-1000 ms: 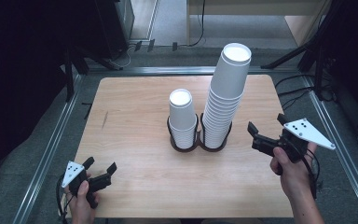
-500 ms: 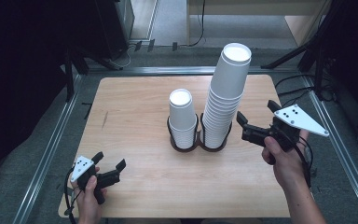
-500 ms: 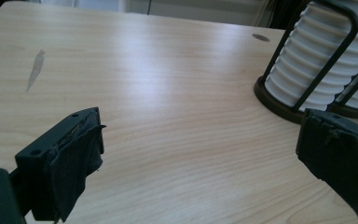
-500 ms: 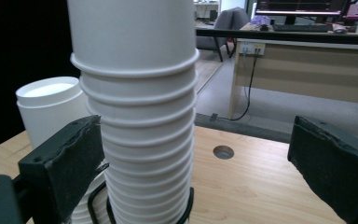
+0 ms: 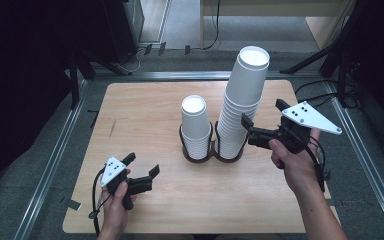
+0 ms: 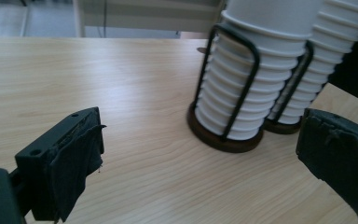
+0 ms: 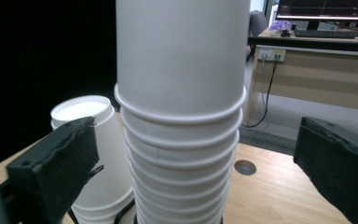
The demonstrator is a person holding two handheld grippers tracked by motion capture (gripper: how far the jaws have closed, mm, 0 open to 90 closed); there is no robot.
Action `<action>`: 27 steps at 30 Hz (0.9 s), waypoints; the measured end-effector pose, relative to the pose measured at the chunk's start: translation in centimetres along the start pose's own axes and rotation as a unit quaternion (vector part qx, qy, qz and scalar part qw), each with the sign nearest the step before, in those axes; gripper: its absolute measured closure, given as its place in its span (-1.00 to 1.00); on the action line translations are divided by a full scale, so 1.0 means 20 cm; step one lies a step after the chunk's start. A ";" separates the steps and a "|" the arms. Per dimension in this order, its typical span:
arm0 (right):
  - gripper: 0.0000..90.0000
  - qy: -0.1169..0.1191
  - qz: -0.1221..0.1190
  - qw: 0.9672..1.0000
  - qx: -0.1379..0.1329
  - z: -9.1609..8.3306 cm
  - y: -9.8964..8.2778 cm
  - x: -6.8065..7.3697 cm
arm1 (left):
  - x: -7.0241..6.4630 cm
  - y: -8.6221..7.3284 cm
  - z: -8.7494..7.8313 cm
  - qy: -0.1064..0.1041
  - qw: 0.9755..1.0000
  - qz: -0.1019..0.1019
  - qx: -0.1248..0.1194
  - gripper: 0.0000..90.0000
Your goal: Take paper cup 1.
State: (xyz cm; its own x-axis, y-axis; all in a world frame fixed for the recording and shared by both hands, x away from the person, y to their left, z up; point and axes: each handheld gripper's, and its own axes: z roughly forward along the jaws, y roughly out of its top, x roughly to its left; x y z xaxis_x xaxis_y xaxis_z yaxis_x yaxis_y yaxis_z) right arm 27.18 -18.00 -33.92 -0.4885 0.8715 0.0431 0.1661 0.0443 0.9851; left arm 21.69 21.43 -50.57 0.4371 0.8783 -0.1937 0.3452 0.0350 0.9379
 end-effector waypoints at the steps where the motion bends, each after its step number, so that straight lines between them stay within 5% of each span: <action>1: -1.00 0.000 0.000 1.000 0.000 0.00 0.00 0.00 | -0.02 0.01 0.01 -0.003 1.000 0.002 0.004 -0.99; 10: -1.00 0.005 0.003 1.000 -0.008 0.05 0.06 0.05 | -0.25 0.12 0.15 -0.050 0.999 0.022 -0.007 -0.99; 27: -1.00 -0.011 0.016 1.000 -0.003 0.12 0.13 0.04 | -0.54 0.21 0.34 -0.081 0.994 0.063 -0.022 -0.99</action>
State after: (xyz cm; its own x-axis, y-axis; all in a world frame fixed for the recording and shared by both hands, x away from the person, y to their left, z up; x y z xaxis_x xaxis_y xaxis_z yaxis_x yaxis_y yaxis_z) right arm 29.32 -15.99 -31.75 -0.4640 0.8830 0.0706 0.1754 0.0134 0.9844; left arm 24.03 8.91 -46.49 0.6044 0.7883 -0.1154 0.2445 -0.0456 0.9686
